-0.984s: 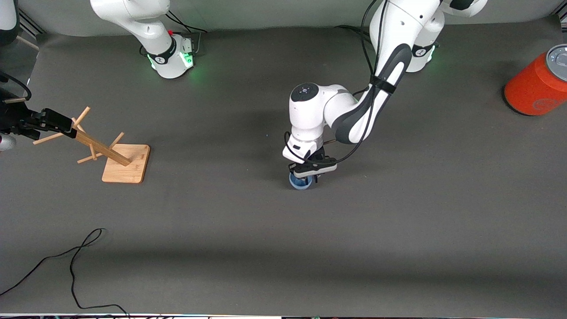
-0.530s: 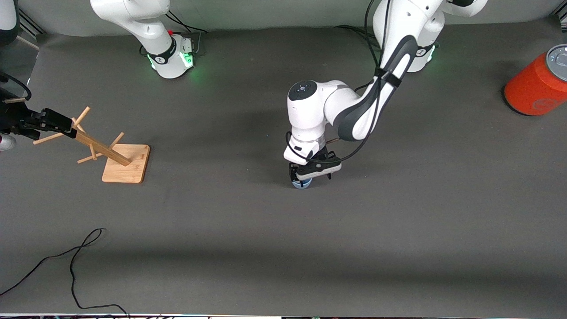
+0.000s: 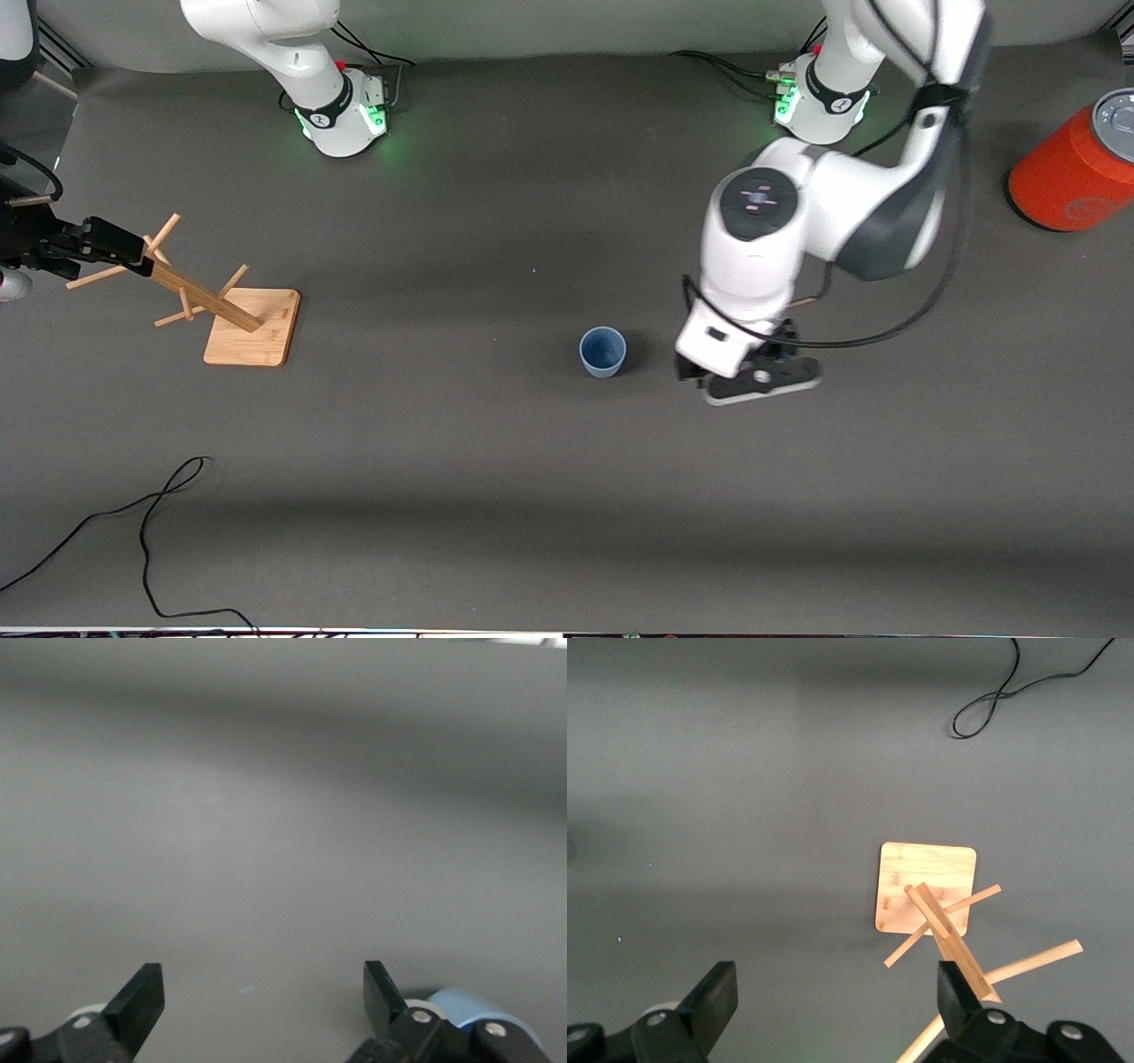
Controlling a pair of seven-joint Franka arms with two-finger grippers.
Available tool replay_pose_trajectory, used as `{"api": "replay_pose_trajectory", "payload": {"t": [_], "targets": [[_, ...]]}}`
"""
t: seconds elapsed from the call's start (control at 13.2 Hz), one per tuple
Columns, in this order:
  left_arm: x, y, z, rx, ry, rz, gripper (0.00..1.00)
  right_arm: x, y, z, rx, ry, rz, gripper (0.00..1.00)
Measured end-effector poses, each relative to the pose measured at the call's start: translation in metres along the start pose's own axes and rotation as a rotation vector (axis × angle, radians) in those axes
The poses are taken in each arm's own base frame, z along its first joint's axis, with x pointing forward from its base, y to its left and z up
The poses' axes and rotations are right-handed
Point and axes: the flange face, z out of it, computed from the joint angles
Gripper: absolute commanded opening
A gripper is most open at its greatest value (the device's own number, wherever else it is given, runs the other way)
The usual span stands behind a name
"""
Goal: Rotate and upright cup with both arms
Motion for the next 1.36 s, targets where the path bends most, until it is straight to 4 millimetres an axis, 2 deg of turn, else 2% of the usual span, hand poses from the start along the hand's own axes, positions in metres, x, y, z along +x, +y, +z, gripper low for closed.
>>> {"api": "replay_pose_trajectory", "payload": {"t": [0.3, 0.45, 0.83, 0.98, 1.14, 1.36], "targets": [[0.041, -0.130, -0.035, -0.026, -0.061, -0.034, 1.00, 0.000, 0.001, 0.000, 0.000, 0.000, 0.001, 1.00], [0.049, -0.173, -0.049, -0.029, -0.056, -0.074, 1.00, 0.000, 0.001, 0.000, 0.000, 0.000, 0.001, 1.00], [0.035, -0.245, -0.089, -0.023, -0.073, -0.060, 1.00, 0.000, 0.001, 0.000, 0.000, 0.000, 0.001, 1.00], [0.024, -0.271, -0.098, -0.036, -0.076, -0.069, 1.00, 0.000, 0.001, 0.000, 0.000, 0.000, 0.001, 1.00], [0.015, -0.284, -0.096, -0.027, -0.085, -0.035, 1.00, 0.000, 0.004, 0.000, 0.000, 0.000, 0.007, 1.00], [0.015, -0.295, -0.103, -0.028, -0.074, 0.033, 1.00, 0.000, 0.007, 0.000, 0.000, 0.000, 0.012, 1.00]]}}
